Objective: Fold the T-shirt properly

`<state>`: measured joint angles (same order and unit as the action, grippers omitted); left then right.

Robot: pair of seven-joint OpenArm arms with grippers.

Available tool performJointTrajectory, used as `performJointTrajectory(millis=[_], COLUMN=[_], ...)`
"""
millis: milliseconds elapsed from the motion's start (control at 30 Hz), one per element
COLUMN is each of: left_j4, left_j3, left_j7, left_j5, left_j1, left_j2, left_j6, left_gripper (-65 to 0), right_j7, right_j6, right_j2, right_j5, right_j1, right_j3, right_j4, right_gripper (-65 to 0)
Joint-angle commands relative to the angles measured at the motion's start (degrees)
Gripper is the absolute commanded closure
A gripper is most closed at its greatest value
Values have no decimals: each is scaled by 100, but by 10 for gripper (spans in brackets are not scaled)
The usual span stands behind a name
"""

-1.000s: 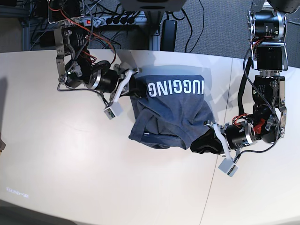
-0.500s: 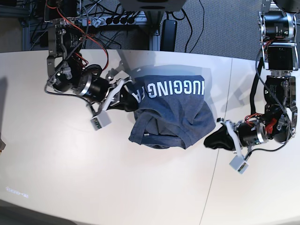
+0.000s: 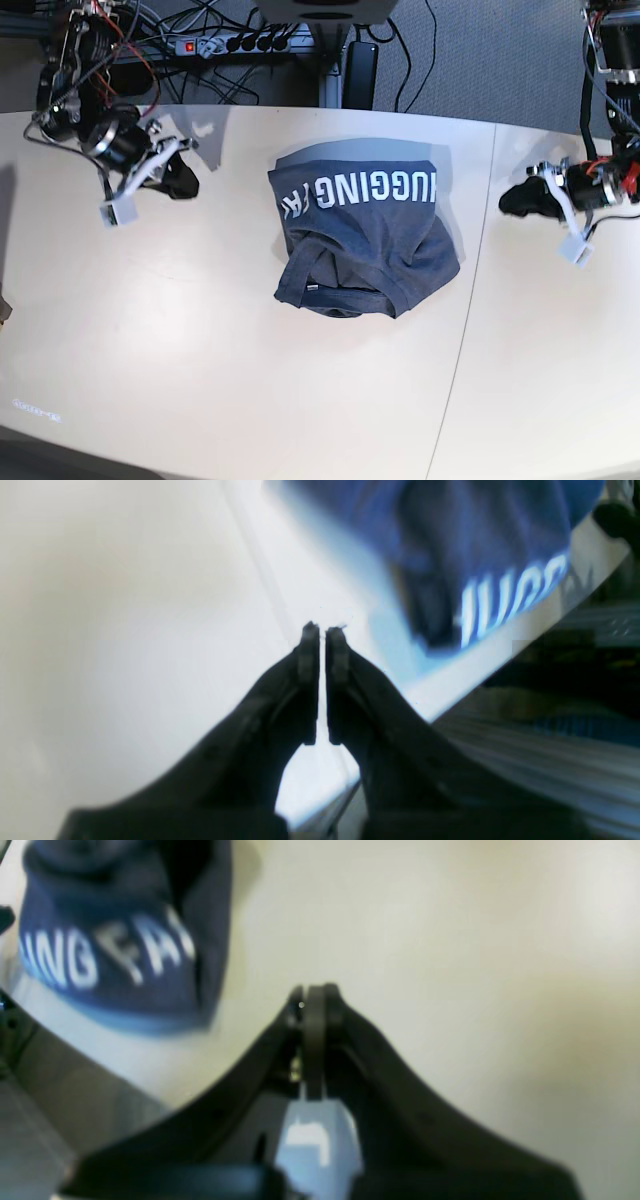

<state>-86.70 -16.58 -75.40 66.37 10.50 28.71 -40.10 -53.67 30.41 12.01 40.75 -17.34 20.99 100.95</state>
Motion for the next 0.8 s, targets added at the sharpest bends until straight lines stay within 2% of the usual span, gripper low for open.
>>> performJointTrajectory(millis=[0, 133, 200, 300, 400, 500, 600, 767], left_j4=[-195, -638, -717, -710, -667, -387, 177, 1672], left_j3=[-153, -496, -553, -553, -551, -551, -437, 389], left_j7=[57, 72, 280, 927, 1692, 2371, 2898, 3869], left_j5=[114, 13, -219, -942, -1725, -2310, -2938, -3781], left_j1=[186, 1200, 1661, 2258, 2662, 2780, 2726, 2321], left_j2=[98, 96, 94, 7, -249, -614, -898, -935], left_j6=[10, 10, 10, 10, 10, 10, 10, 10], left_gripper=[-30, -30, -30, -30, -30, -30, -30, -30], right_j7=[92, 90, 90, 90, 92, 155, 297, 599], right_j6=[245, 247, 245, 245, 245, 240, 234, 83], right_j2=[55, 50, 48, 48, 48, 48, 50, 55], right_j5=[136, 221, 264, 278, 240, -13, -291, -782], right_j1=[-170, -988, -1392, -1967, -2468, -2828, -2970, -2514], right_j3=[96, 188, 188, 188, 186, 186, 186, 184], right_j4=[146, 350, 444, 496, 490, 341, -273, -2232], right_gripper=[0, 0, 0, 0, 0, 0, 0, 0])
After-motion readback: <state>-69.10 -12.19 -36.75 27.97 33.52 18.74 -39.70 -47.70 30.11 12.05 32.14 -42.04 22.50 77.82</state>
